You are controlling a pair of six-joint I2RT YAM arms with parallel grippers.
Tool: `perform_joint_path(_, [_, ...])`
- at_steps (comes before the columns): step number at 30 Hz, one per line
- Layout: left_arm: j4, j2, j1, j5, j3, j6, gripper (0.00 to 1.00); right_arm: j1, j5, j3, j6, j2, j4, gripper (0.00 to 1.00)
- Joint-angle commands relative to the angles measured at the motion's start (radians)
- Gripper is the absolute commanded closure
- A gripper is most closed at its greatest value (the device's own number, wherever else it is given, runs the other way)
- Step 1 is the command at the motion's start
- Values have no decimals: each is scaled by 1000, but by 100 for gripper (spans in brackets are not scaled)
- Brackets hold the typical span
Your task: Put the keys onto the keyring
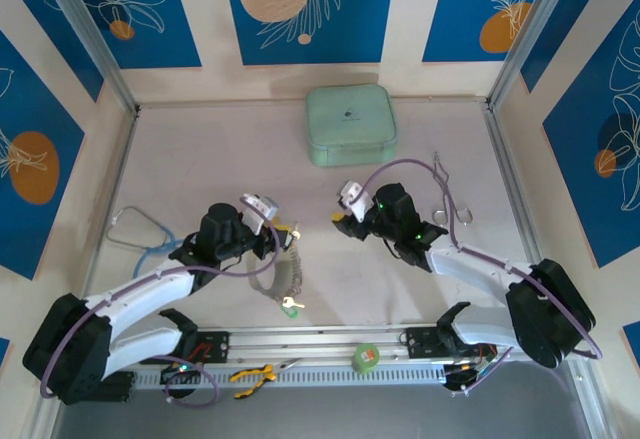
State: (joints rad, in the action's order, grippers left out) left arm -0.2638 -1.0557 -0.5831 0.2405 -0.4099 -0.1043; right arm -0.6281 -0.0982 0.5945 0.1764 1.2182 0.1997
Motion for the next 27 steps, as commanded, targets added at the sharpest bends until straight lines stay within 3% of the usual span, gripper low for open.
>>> perform_joint_path(1, [145, 41, -6, -87, -49, -199, 51, 13, -24, 103, -447, -8, -249, 49])
perform_joint_path(3, [210, 44, -6, -121, -63, -288, 50, 19, 50, 151, -607, 30, -390, 49])
perform_joint_path(6, [282, 42, -6, -155, -87, -365, 51, -11, 177, 165, -667, 62, -461, 48])
perform_joint_path(11, [280, 41, -7, -195, -81, -426, 51, -175, 92, 131, -544, 42, -427, 51])
perform_joint_path(19, [245, 25, -7, -210, -47, -465, 50, -495, -58, 11, -33, 2, -200, 52])
perform_joint_path(24, [210, 28, -7, -216, -16, -489, 50, -590, -49, -58, 255, 63, -77, 53])
perform_joint_path(27, [200, 36, -7, -225, -3, -495, 50, -620, -124, -25, 317, 155, -91, 52])
